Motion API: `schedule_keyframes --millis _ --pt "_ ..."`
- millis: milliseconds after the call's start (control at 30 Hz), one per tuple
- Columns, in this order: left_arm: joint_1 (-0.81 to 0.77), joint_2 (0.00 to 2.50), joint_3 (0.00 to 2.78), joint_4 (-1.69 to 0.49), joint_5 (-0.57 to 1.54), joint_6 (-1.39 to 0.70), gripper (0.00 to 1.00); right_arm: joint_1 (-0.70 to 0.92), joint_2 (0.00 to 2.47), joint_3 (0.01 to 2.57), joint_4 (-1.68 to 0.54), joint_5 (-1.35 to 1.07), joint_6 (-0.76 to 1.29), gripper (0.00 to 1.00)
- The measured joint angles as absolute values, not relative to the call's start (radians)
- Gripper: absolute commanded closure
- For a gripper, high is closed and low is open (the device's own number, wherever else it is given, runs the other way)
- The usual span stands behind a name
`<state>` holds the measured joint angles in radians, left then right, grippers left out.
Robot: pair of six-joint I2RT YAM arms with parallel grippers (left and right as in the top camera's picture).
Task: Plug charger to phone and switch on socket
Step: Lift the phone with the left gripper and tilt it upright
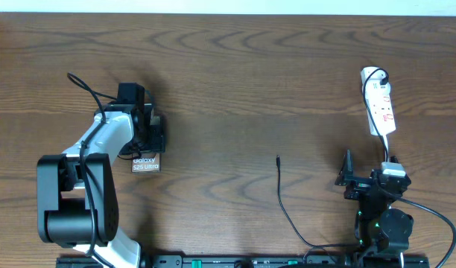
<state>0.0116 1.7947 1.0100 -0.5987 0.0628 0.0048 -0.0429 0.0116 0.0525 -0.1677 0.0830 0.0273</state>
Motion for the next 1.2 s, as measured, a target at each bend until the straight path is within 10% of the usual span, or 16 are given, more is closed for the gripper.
schedule_keyframes --millis 700,1200 --pt "0.012 1.566 1.047 -0.628 0.212 -0.067 0.93 -0.043 0.012 0.052 -0.168 0.083 0.027 0.01" --pt "0.013 1.354 1.052 -0.666 0.424 -0.758 0.93 -0.043 0.012 0.052 -0.168 0.083 0.027 0.01"
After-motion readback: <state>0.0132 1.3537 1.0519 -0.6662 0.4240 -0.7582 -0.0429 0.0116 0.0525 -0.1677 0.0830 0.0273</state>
